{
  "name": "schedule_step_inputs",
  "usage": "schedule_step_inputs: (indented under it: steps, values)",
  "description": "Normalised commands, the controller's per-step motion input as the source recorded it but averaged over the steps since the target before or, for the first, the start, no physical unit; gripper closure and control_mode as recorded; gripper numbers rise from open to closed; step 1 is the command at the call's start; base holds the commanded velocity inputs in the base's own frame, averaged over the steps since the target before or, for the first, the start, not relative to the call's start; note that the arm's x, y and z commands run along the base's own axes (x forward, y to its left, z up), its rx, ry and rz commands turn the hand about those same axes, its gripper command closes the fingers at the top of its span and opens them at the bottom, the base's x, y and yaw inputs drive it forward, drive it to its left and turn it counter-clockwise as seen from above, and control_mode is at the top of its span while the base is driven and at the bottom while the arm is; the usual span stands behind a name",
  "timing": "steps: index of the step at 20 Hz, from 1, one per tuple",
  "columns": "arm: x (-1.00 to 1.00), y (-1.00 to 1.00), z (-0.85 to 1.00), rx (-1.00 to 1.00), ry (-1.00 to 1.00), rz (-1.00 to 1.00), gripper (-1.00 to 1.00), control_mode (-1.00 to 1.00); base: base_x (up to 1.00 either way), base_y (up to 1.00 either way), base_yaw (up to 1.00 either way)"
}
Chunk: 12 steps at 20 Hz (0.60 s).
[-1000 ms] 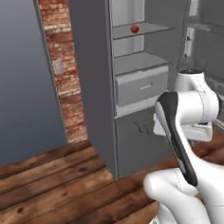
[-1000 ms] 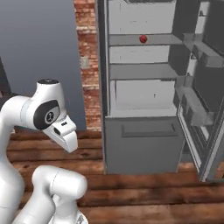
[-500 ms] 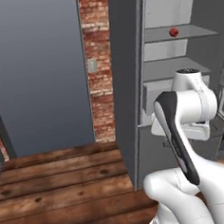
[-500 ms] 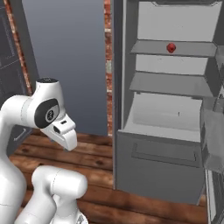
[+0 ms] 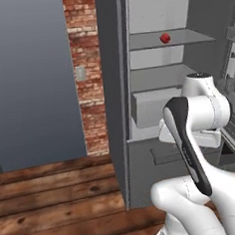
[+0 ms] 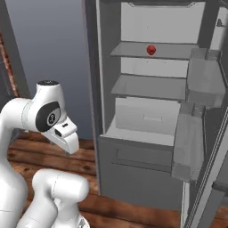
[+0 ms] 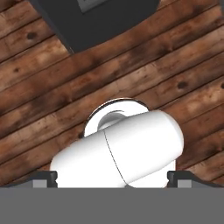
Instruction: Place the cold items (bell pepper and corn) from the fridge in one tupperware on the dining counter. Place the warm items (kebab skewer and hot dog) in the stove area in another tupperware.
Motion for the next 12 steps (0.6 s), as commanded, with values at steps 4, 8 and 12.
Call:
schedule_step_inputs:
  steps: [4, 8, 12]
  values:
    - [0.0, 0.0, 0.0, 0.0, 0.0, 0.0, -1.0, 1.0, 0.53, -0.47, -0.01]
    - [0.0, 0.0, 0.0, 0.0, 0.0, 0.0, -1.0, 1.0, 0.53, -0.4, -0.18]
    - [0.0, 0.0, 0.0, 0.0, 0.0, 0.0, -1.0, 1.0, 0.53, -0.41, -0.22]
